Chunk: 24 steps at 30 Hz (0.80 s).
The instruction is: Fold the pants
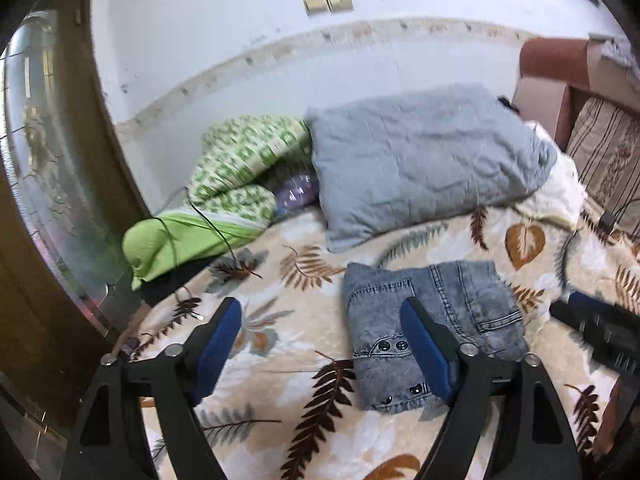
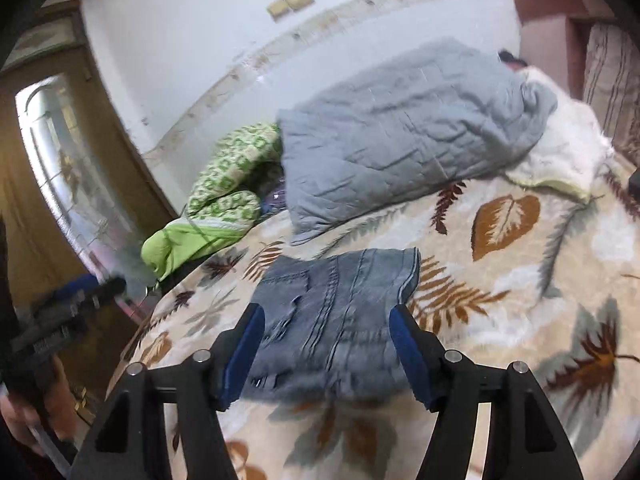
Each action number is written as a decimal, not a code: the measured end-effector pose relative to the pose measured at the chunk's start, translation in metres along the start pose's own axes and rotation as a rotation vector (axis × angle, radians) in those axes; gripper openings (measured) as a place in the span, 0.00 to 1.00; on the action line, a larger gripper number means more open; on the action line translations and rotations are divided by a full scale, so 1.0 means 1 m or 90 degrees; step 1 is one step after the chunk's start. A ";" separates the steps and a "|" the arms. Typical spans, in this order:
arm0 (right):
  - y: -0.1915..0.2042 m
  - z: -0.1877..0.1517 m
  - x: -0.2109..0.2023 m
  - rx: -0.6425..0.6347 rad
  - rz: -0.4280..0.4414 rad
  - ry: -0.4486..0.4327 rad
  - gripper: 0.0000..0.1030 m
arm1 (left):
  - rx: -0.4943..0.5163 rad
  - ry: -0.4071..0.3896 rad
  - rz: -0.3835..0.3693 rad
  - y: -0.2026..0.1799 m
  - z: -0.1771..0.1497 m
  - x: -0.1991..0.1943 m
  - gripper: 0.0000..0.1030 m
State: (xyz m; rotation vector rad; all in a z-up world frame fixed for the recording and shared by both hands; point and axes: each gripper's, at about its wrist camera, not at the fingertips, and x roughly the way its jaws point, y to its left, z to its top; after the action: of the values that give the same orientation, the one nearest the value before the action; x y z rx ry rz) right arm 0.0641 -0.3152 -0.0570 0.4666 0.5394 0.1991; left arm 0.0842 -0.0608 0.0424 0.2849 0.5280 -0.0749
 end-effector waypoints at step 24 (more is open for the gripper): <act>0.101 -0.044 -0.093 -0.186 -0.014 -0.054 0.68 | -0.103 -0.039 0.044 0.057 -0.030 -0.082 0.99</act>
State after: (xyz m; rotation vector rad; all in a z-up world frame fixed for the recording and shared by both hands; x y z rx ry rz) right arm -0.0441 -0.2378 -0.0007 0.1849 0.4231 0.2322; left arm 0.0077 0.0020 0.0735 0.1428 0.4595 0.0263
